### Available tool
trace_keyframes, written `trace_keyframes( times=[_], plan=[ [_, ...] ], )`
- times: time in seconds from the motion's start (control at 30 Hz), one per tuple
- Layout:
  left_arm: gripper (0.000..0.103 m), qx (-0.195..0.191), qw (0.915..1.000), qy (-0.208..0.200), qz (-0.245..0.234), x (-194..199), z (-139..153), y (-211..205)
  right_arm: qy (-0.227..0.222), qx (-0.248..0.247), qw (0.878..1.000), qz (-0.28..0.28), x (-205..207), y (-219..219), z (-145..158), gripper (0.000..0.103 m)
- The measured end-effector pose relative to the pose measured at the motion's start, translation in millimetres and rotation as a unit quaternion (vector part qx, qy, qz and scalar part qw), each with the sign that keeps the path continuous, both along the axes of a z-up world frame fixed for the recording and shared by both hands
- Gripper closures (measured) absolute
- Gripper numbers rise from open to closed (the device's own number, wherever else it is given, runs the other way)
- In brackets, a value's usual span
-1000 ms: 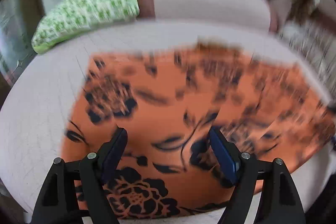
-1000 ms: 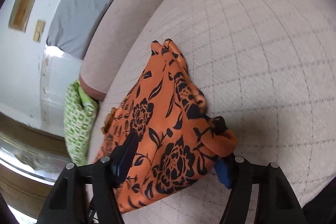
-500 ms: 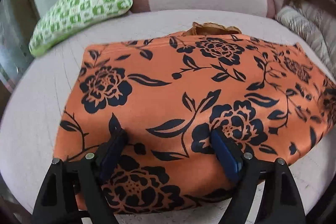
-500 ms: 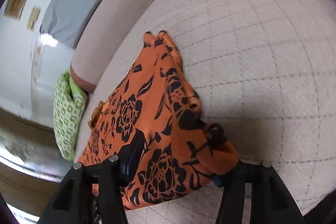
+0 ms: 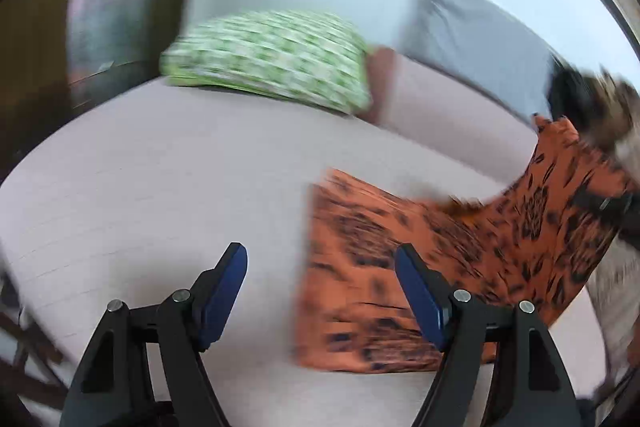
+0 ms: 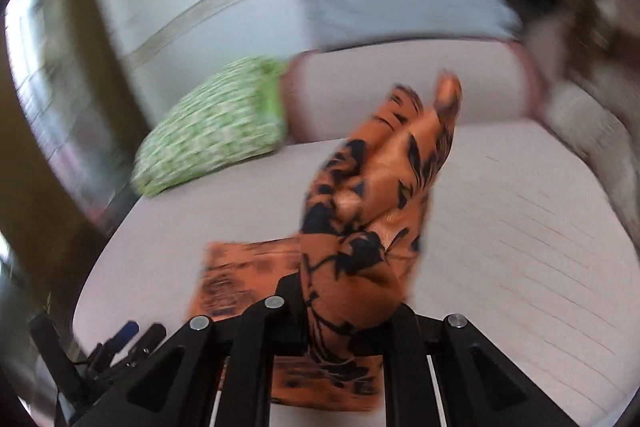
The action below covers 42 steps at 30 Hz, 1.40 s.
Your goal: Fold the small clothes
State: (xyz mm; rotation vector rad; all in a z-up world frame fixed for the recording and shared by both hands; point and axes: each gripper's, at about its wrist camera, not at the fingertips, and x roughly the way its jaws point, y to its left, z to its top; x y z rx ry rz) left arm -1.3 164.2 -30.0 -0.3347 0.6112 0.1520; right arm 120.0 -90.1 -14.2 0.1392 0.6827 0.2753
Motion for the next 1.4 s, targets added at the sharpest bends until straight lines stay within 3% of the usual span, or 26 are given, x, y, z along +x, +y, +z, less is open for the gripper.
trace_keyframes(
  times=[0.1, 0.2, 0.23, 0.3, 0.53, 0.6, 0.7, 0.77, 0.83, 0.87, 0.9, 0.93, 0.97, 1.1, 1.2, 1.4],
  plan=[
    [0.026, -0.018, 0.9987, 0.027, 0.04, -13.3, -19.5, 35.0, 0.046, -0.044, 0.996, 0.064, 17.1, 76.1, -50.0, 0.09],
    [0.026, -0.058, 0.995, 0.064, 0.051, -16.9, -45.3, 54.1, 0.176, -0.047, 0.978, 0.101, 44.3, 115.0, -138.3, 0.089],
    [0.026, -0.074, 0.9938, 0.066, 0.05, -18.6, -47.5, 58.1, 0.164, -0.047, 0.98, 0.098, 42.0, 116.5, -141.8, 0.089],
    [0.026, -0.088, 0.994, 0.046, 0.047, -23.5, -43.7, 63.0, 0.151, -0.036, 0.983, 0.099, 38.2, 115.1, -123.9, 0.09],
    [0.026, -0.077, 0.996, 0.039, 0.025, -20.9, -44.3, 54.1, 0.071, -0.002, 0.992, 0.108, 20.8, 106.7, -48.4, 0.09],
    [0.026, -0.087, 0.9949, 0.041, 0.032, -24.4, -44.4, 59.2, 0.078, -0.005, 0.99, 0.122, 12.1, 120.6, -53.0, 0.09],
    [0.026, -0.1, 0.9932, 0.046, 0.037, -24.6, -46.3, 62.9, 0.161, -0.047, 0.977, 0.133, 16.7, 146.7, -114.8, 0.085],
    [0.026, -0.098, 0.9935, 0.047, 0.034, -24.0, -45.7, 60.7, 0.155, -0.057, 0.975, 0.148, 9.9, 149.6, -135.1, 0.084],
    [0.026, -0.093, 0.9942, 0.046, 0.029, -24.2, -44.6, 57.8, 0.148, -0.023, 0.978, 0.147, 7.9, 140.3, -129.5, 0.08],
    [0.026, -0.092, 0.9944, 0.046, 0.027, -23.6, -44.1, 56.7, 0.154, -0.006, 0.977, 0.151, 9.3, 136.0, -127.5, 0.069],
    [0.026, -0.089, 0.9946, 0.048, 0.023, -22.1, -43.4, 54.7, 0.163, 0.012, 0.973, 0.162, 12.6, 133.1, -123.8, 0.045],
    [0.026, -0.086, 0.995, 0.047, 0.018, -21.8, -42.2, 52.5, 0.166, 0.023, 0.971, 0.169, 12.3, 129.9, -121.5, 0.031],
    [0.026, -0.083, 0.9954, 0.047, 0.013, -21.5, -40.9, 51.4, 0.161, 0.038, 0.97, 0.177, 8.6, 124.1, -118.4, 0.023],
    [0.026, -0.098, 0.9939, 0.043, -0.026, -19.2, -30.0, 39.8, 0.134, 0.091, 0.975, 0.154, -10.0, 85.1, -106.8, 0.023],
    [0.026, -0.12, 0.99, 0.044, -0.06, -10.5, -23.7, 22.5, 0.116, 0.118, 0.981, 0.104, -20.9, 42.8, -102.8, 0.023],
    [0.026, -0.108, 0.9857, 0.056, -0.116, 17.9, -14.2, -21.7, 0.125, 0.154, 0.979, 0.052, -18.0, -12.7, -104.5, 0.023]
  ],
)
